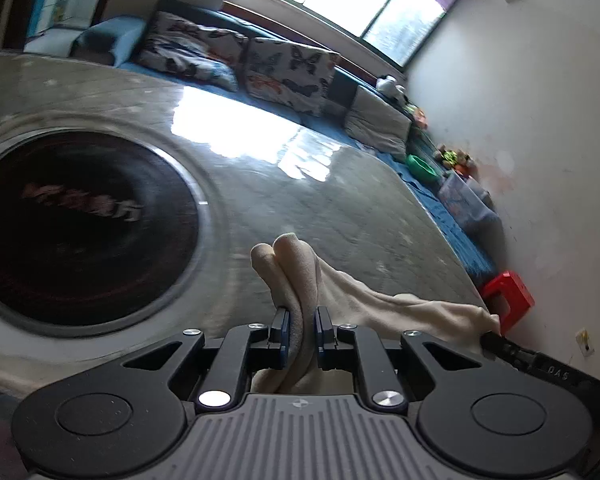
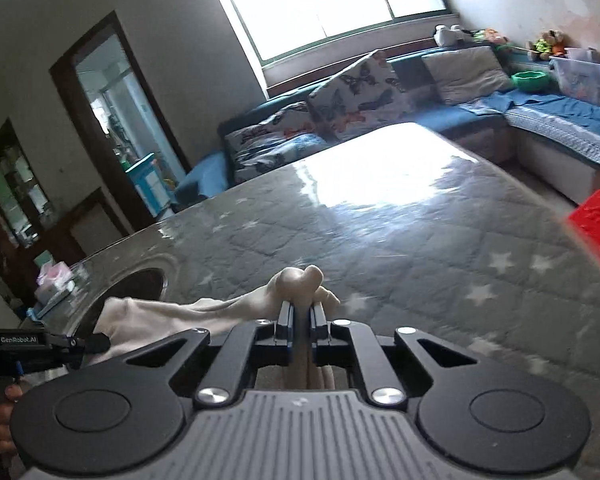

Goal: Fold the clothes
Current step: 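Lift the held sweatshirt with both grippers and fold it over itself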

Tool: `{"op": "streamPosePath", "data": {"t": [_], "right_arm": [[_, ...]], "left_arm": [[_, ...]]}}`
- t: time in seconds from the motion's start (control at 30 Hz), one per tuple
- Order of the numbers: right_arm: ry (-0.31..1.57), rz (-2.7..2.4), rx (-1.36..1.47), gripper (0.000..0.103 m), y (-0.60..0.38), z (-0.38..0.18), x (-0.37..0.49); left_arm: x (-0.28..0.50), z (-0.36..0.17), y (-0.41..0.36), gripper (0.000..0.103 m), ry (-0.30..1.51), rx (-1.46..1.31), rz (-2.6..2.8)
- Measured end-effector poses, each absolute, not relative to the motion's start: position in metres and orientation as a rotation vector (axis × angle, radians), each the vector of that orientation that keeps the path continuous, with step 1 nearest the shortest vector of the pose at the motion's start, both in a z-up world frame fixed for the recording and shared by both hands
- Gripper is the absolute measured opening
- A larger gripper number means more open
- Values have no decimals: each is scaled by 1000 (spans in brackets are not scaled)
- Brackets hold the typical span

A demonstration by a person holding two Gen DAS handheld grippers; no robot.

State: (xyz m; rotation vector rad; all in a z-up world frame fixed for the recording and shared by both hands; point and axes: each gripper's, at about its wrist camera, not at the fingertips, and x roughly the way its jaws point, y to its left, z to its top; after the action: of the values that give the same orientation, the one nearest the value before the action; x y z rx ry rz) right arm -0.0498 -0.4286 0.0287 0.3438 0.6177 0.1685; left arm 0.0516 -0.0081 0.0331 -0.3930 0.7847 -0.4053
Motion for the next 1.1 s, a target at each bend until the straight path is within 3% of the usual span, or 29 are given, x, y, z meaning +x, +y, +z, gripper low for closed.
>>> {"op": "streamPosePath", "data": {"t": [0.13,0.2,0.27,0.4,0.53,0.6,0.63,1.1], "right_arm": [[666,136,338,8,-440,15,-50],[678,133,359,17,-445,6,-51],[682,104,387,38,-449,-1,-53],[661,91,426,40,-452,-8,-56],[659,134,449,36,-448,-14,-55],[672,163,443,18,-440,-15,-54],[665,162,443,16,-436,-13,-55],[472,85,371,14,-478,54,-72]], "left_arm": [[58,25,-17,14,808,-385,-389],[59,22,-16,14,819,-383,-379],[60,19,-12,14,826,-384,-376],[62,15,-11,14,841,-375,-370],[63,12,-13,14,844,-366,-370],[61,15,-14,14,842,-362,-371],[60,18,-15,14,838,-357,-374],[70,53,-91,13,782,-286,-534]]}}
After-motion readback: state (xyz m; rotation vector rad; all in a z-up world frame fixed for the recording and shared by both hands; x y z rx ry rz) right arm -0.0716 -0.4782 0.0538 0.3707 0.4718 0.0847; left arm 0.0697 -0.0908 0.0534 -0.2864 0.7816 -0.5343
